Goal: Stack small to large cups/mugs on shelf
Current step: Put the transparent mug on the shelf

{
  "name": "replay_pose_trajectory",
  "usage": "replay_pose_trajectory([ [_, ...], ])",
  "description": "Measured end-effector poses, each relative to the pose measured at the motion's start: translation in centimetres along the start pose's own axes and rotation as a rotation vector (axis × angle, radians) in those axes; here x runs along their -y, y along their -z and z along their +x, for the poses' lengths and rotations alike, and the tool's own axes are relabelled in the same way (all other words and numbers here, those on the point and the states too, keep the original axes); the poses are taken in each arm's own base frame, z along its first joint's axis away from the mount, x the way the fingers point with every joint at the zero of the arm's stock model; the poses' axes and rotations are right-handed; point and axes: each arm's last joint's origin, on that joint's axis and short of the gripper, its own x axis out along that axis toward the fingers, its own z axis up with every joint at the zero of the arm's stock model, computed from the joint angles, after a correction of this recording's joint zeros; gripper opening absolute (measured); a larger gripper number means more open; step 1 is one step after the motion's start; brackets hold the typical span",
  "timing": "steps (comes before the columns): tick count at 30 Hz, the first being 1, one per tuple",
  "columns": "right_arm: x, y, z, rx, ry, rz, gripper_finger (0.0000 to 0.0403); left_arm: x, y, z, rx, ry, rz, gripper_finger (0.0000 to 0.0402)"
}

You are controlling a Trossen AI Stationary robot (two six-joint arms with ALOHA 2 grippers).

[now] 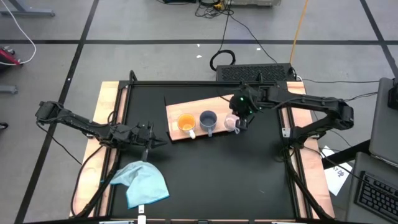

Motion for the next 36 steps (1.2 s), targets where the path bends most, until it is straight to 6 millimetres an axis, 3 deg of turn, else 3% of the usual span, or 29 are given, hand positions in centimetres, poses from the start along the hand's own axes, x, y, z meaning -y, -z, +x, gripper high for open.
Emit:
replay_pose_trajectory([
  [8,1.9,-0.1,1.8,-0.048,0.026,0.041,0.0000,0.0,0.0,0.0,-0.001,0.000,0.007,0.0008],
  [19,3.8,-0.4,2.5,-0.007,-0.009,0.060,0.0000,0.0,0.0,0.0,-0.003,-0.001,0.007,0.0008],
  [36,4.4,-0.4,4.8,-0.070,-0.016,0.075,0.0000,0.0,0.2,0.0,-0.017,-0.002,0.024,0.0008],
])
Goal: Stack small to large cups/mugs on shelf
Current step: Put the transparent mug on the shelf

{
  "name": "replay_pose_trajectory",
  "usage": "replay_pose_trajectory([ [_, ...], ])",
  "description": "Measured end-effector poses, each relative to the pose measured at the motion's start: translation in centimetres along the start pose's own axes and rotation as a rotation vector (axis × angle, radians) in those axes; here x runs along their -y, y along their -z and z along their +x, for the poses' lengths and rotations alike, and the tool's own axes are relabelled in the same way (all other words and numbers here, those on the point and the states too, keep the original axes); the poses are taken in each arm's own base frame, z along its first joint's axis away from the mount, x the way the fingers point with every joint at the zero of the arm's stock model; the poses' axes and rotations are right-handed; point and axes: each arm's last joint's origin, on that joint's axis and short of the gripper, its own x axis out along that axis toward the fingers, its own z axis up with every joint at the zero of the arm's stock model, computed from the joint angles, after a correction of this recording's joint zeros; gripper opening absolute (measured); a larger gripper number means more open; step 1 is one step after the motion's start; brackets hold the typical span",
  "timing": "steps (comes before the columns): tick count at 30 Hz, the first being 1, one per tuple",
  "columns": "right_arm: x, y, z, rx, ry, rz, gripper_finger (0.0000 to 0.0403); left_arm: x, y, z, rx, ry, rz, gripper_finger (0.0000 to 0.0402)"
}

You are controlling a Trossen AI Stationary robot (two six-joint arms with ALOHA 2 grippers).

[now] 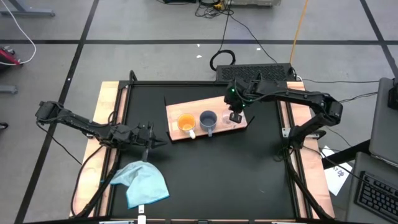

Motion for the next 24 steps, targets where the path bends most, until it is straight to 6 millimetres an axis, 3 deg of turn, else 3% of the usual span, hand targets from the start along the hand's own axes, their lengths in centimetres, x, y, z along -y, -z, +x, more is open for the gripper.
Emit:
replay_pose_trajectory([
  [24,0.72,-0.20,0.60,0.009,0.014,-0.017,0.0000,0.02,0.06,0.00,-0.008,0.008,0.004,0.0008],
])
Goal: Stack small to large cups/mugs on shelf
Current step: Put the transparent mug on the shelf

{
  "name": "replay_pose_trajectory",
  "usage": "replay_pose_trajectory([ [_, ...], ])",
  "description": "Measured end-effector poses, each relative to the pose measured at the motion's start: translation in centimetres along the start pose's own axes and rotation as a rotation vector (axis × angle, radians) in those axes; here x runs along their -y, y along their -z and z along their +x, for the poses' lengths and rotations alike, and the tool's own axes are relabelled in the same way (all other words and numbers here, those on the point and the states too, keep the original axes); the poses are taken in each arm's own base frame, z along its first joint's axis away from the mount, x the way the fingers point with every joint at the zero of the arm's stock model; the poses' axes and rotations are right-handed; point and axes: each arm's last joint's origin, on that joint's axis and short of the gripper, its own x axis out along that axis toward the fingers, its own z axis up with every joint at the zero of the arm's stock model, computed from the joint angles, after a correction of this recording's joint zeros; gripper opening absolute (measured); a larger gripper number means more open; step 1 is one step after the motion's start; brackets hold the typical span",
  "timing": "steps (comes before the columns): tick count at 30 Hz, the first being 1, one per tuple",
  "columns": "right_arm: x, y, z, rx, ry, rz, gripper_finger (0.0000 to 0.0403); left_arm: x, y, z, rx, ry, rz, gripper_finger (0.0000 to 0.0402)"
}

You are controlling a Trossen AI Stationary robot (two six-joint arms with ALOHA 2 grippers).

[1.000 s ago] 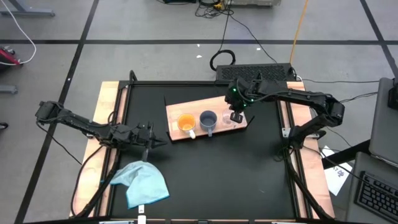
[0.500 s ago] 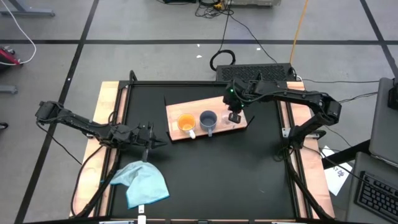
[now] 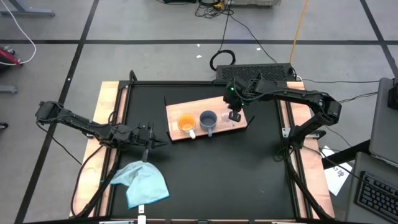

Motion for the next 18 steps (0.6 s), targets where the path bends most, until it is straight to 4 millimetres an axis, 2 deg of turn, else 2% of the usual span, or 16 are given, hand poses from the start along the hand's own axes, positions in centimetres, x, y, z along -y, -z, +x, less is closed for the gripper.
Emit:
replay_pose_trajectory([
  [18,0.00,0.04,0.02,-0.003,-0.002,0.016,0.0000,-0.02,0.21,0.00,-0.022,-0.001,-0.003,0.0008],
])
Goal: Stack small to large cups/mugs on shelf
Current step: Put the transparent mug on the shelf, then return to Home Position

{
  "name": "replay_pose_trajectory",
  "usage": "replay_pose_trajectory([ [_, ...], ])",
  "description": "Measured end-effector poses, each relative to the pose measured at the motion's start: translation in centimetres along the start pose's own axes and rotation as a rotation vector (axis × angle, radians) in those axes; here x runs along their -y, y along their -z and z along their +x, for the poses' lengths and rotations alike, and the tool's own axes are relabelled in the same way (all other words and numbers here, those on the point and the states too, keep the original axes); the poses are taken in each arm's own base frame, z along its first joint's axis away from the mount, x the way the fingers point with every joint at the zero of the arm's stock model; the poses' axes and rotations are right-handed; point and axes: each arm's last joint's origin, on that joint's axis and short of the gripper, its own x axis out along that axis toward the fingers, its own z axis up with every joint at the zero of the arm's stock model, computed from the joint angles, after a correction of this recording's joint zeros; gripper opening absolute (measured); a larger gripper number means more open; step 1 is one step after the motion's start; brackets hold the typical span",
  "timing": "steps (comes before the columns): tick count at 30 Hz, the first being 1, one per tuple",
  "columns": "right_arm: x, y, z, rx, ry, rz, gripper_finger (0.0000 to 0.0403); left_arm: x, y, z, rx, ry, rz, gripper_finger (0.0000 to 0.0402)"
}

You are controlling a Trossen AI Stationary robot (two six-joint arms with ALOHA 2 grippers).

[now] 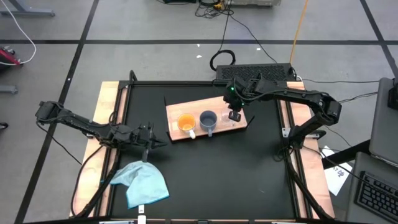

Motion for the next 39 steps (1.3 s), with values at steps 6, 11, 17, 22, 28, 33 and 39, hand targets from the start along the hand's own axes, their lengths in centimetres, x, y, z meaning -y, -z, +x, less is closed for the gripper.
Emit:
replay_pose_trajectory([
  [6,0.0,0.0,0.0,0.000,-0.001,0.003,0.0017,0.0,0.0,0.0,0.000,0.000,-0.001,0.0008],
  [11,0.0,-0.1,0.0,0.008,0.001,0.008,0.0050,0.0,0.0,0.0,0.000,0.000,-0.001,0.0008],
  [17,0.0,-0.2,0.0,0.023,0.004,0.013,0.0069,0.0,0.0,0.0,0.000,0.000,-0.001,0.0008],
  [22,0.1,-0.4,-0.1,0.041,0.007,0.003,0.0070,0.0,0.0,0.0,0.000,0.000,0.000,0.0008],
  [28,-0.1,-0.3,-1.6,0.089,0.017,-0.010,0.0070,0.0,-0.2,0.0,0.022,0.002,-0.002,0.0008],
  [33,-0.7,0.3,-5.2,0.182,0.031,-0.012,0.0070,0.2,-1.6,0.0,0.088,0.009,0.021,0.0008],
  [39,-2.7,2.8,-10.2,0.287,0.020,-0.061,0.0030,0.8,-4.5,-0.6,0.076,-0.046,0.126,0.0002],
])
